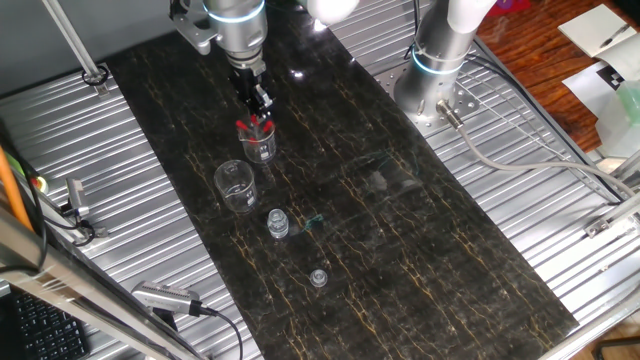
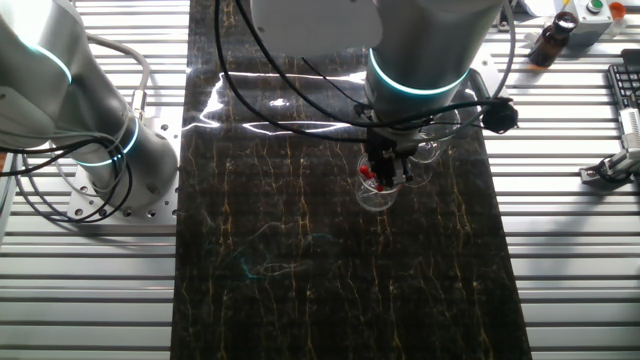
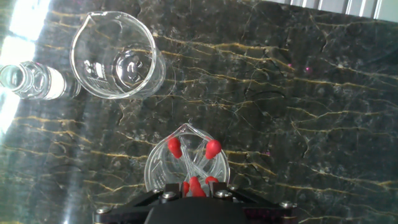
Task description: Transfer liquid using a dropper
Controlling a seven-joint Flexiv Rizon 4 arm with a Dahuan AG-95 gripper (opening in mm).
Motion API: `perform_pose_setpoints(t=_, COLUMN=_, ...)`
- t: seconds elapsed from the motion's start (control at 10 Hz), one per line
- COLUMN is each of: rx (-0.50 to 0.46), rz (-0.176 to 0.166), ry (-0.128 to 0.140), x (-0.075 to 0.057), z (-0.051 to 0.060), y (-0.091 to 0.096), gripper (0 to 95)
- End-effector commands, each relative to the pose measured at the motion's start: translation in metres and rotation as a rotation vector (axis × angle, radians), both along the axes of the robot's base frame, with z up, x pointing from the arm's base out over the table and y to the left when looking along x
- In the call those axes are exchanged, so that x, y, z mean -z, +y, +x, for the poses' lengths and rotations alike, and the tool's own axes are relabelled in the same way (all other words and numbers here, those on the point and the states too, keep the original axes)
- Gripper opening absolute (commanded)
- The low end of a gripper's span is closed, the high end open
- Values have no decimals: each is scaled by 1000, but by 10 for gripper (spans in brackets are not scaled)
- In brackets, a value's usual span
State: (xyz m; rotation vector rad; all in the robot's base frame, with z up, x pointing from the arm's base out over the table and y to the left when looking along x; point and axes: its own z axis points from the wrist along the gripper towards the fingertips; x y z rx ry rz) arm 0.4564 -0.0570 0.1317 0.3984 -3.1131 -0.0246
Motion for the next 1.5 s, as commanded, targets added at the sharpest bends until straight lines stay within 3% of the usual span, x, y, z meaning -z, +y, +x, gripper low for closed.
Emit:
perform_pose_setpoints(t=0.1, rx=0, rz=-1, ry=0, x=1, z=0, y=0, gripper=190)
perform_pose_setpoints(t=0.4, rx=-2, rz=-3, ry=-1, x=2, z=0, y=0, gripper=190)
perform_pose_setpoints(t=0.5, rx=0, rz=-5, ry=-1, x=2, z=0, y=0, gripper=0)
perform_pose_setpoints(t=1.2, rx=5, rz=-7, ry=2, x=2, z=0, y=0, gripper=0)
perform_pose_setpoints(t=1.5, rx=12, rz=-7, ry=16, x=-5, z=0, y=1, gripper=0)
